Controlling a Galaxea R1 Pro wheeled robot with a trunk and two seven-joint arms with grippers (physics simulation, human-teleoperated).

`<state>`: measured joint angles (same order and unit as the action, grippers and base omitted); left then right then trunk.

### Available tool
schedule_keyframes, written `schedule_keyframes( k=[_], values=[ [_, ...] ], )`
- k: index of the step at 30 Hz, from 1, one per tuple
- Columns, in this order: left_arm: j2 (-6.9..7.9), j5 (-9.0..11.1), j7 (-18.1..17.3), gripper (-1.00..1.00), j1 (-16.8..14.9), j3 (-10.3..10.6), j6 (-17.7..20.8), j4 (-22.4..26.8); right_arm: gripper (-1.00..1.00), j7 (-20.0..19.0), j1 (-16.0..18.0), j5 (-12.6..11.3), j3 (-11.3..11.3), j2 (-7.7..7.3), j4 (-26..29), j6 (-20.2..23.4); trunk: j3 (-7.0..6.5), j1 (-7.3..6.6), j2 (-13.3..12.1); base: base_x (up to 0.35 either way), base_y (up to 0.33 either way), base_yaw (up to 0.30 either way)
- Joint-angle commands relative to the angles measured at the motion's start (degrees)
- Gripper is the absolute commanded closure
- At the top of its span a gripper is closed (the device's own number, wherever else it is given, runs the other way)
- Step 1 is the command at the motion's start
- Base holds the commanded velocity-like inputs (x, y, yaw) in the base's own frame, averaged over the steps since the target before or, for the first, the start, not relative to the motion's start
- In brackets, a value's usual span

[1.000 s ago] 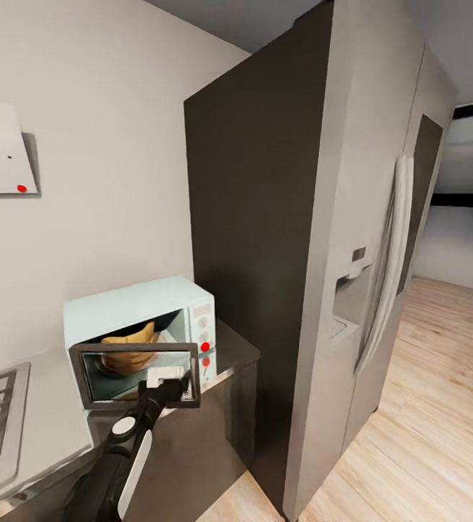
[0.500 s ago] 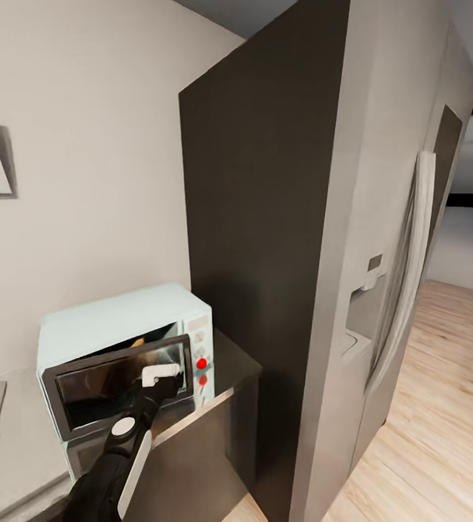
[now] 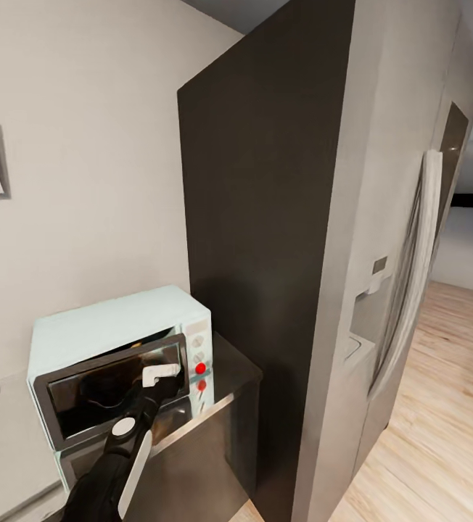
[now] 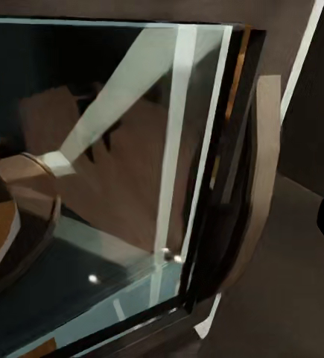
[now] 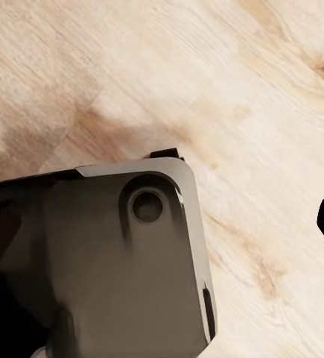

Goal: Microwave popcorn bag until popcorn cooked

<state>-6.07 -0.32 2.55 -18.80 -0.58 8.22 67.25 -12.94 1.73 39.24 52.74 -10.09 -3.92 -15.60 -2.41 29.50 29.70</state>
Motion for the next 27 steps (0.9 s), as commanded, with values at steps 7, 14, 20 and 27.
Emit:
schedule_keyframes(
  k=[7,14,20,27],
  values=[
    [0.0,0.0,0.1,-1.0,0.0,0.0,0.3,0.1,-1.0,-0.1,0.0,0.1,0.3,-0.07,-0.2,-0.2,0.02,0.02,0.0,0.089,0.0,0.0],
    [0.0,0.0,0.1,-1.0,0.0,0.0,0.3,0.1,-1.0,-0.1,0.0,0.1,0.3,-0.1,-0.2,-0.2,0.02,0.02,0.0,0.09,0.0,0.0],
    [-0.01,0.0,0.1,-1.0,0.0,0.0,0.4,0.1,-1.0,-0.1,0.0,0.1,0.3,-0.1,-0.2,-0.2,0.02,0.02,0.0,0.071,0.0,0.0],
    [0.0,0.0,0.1,-1.0,0.0,0.0,0.3,0.1,-1.0,-0.1,0.0,0.1,0.3,-0.07,-0.2,-0.2,0.02,0.02,0.0,0.055,0.0,0.0]
  ],
)
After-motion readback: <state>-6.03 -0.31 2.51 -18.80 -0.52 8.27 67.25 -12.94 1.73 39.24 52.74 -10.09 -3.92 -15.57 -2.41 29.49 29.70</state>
